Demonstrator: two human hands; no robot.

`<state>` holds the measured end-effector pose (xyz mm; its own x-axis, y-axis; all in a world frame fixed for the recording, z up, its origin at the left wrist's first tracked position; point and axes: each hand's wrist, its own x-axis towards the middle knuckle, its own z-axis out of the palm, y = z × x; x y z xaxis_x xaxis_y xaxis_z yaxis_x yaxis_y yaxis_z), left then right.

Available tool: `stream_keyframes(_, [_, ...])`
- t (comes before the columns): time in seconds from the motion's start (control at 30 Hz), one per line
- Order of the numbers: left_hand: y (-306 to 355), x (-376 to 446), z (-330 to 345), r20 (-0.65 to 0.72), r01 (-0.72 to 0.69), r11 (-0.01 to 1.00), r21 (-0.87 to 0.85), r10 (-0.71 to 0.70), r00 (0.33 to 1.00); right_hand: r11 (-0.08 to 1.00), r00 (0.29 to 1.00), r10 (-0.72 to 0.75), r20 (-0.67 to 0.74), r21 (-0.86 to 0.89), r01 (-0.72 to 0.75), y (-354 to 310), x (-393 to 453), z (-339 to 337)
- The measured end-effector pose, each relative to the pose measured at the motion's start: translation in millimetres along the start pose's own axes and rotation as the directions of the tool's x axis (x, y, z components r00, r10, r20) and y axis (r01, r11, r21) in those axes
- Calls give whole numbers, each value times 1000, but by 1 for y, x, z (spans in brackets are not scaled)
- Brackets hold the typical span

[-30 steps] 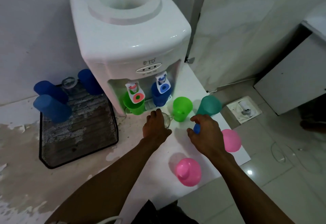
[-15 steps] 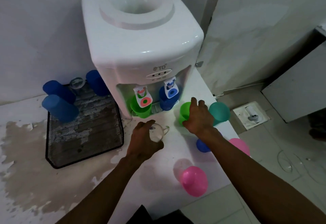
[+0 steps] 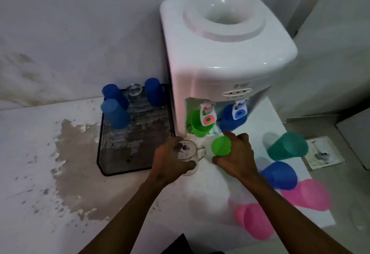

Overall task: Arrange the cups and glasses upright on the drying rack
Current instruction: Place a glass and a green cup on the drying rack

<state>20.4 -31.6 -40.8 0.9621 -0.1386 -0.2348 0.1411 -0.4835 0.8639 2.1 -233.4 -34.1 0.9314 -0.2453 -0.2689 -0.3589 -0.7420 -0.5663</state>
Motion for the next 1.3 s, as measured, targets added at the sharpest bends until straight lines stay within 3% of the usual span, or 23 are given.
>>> stream_keyframes(0.17, [-24, 7, -45, -127, 123, 939, -320, -172, 977, 993, 988, -87, 130, 90, 75, -57, -21, 36])
stream_keyframes(0.27, [-41, 20, -72, -211, 222, 827, -516, -374, 903, 989, 988, -76, 137, 139, 57, -86, -15, 58])
stream_keyframes(0.37, [-51, 35, -94, -173, 264, 672, -692, -510, 843, 978, 992, -46, 115, 209, 21, -107, -4, 73])
stream_keyframes(0.47, [-59, 56, -107, -37, 310, 465, -829, -598, 800, 976, 996, -7, 84, 217, -11, -122, 8, 88])
stream_keyframes(0.6, [-69, 91, -112, 240, 363, 135, -922, -535, 810, 974, 997, 41, 70, 218, -55, -136, 24, 102])
stream_keyframes(0.73, [-74, 123, -112, 472, 531, -83, -843, -587, 658, 978, 986, 110, 125, 163, -130, -145, 36, 105])
stream_keyframes(0.83, [-76, 143, -115, 591, 581, -223, -783, -558, 583, 981, 974, 157, 166, 86, -173, -153, 45, 107])
stream_keyframes(1.03, [-77, 174, -117, 667, 647, -248, -722, -499, 553, 975, 944, 221, 246, -28, -221, -174, 57, 106])
stream_keyframes(1.13, [-79, 185, -112, 639, 613, -241, -753, -491, 592, 974, 947, 223, 231, -91, -207, -181, 63, 104])
stream_keyframes(1.3, [-85, 194, -110, 649, 583, -310, -751, -508, 566, 952, 961, 211, 181, -260, -160, -195, 69, 100])
